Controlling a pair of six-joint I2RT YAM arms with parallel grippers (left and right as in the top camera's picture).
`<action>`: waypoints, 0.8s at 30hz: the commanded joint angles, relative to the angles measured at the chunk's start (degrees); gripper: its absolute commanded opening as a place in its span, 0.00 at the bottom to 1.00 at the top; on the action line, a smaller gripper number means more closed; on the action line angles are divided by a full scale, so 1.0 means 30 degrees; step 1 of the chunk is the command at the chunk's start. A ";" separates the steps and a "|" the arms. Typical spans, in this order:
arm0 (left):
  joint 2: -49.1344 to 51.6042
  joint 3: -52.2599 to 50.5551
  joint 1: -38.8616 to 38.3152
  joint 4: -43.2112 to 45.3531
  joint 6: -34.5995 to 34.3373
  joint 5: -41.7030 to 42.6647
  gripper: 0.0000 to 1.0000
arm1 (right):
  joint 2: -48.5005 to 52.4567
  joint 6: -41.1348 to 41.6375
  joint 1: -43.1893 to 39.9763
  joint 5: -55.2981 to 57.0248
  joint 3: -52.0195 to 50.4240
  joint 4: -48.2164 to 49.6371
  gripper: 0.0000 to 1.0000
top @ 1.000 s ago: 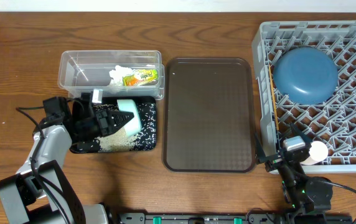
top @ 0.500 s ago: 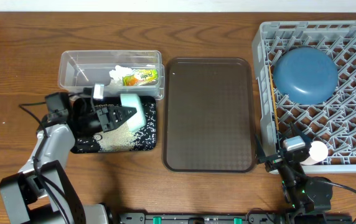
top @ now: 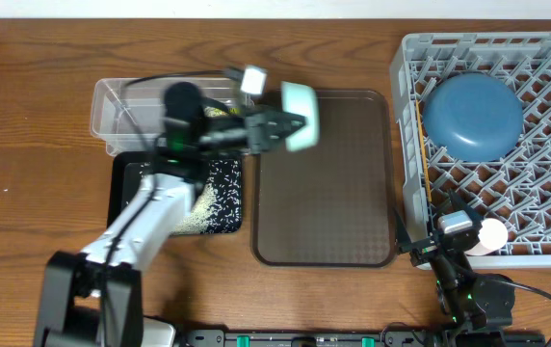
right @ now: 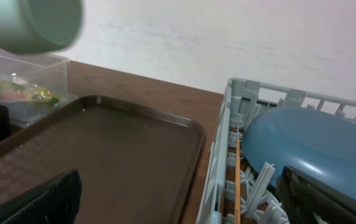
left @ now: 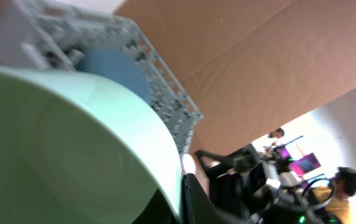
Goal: Sort waste into correct bins and load items into the dishwasher rack
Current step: 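Carry the empty bowl with the left gripper and set it in the dish rack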
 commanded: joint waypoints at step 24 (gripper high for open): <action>1.0185 1.0557 -0.9209 0.2550 -0.3271 -0.6215 0.21 | -0.0124 -0.0197 -0.0233 -0.0022 -0.0066 -0.0015 0.99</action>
